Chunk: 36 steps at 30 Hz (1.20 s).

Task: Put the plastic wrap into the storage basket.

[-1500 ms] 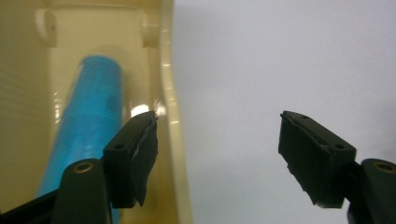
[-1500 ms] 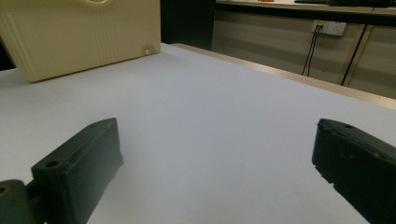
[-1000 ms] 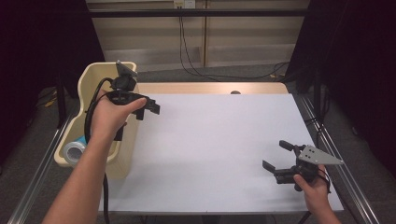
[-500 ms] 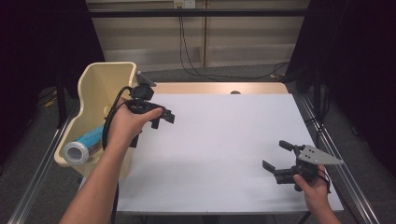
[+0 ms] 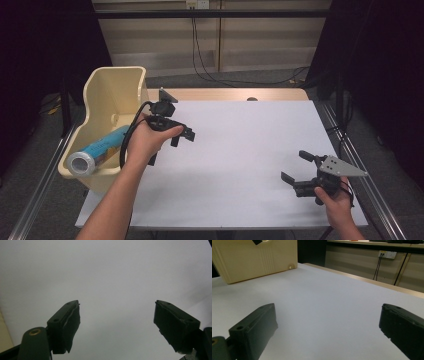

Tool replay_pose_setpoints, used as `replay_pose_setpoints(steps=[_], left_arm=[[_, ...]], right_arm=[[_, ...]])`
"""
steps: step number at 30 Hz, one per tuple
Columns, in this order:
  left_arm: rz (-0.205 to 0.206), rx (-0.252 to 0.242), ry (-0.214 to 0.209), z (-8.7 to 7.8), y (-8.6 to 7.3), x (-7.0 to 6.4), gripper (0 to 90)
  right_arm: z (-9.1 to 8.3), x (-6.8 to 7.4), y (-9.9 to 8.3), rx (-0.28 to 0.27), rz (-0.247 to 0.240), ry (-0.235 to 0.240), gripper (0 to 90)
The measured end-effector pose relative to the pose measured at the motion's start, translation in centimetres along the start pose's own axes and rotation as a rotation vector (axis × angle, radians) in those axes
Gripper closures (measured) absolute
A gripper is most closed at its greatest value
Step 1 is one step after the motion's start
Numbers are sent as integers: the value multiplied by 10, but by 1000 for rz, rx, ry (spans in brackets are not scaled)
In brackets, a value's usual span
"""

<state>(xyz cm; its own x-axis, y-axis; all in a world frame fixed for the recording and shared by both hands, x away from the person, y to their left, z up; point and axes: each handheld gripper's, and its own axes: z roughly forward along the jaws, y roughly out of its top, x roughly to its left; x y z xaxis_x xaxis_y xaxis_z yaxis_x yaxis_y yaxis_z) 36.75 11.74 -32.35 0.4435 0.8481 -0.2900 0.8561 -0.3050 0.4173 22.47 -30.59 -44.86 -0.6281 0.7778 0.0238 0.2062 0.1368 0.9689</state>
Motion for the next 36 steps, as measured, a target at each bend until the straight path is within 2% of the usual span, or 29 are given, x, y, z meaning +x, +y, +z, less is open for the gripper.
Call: replay_pose_setpoints(steps=[7,21,24,25,32,36], left_arm=[[7,3,-10,12,-6,-2,208],[55,12,-5,39,-24,-6,195],[70,16,-2,46,-29,-6,191],[89,15,1,48,-30,-6,191],[105,-24,-2,60,-44,-6,185],[124,-30,2,65,-51,-5,182]], right_arm=[[0,0,0,2,-4,2,9],[0,0,0,1,-5,3,9],[0,0,0,3,-5,1,9],[0,0,0,3,-5,2,9],[0,1,0,3,-5,3,9],[1,0,0,4,-5,2,9]])
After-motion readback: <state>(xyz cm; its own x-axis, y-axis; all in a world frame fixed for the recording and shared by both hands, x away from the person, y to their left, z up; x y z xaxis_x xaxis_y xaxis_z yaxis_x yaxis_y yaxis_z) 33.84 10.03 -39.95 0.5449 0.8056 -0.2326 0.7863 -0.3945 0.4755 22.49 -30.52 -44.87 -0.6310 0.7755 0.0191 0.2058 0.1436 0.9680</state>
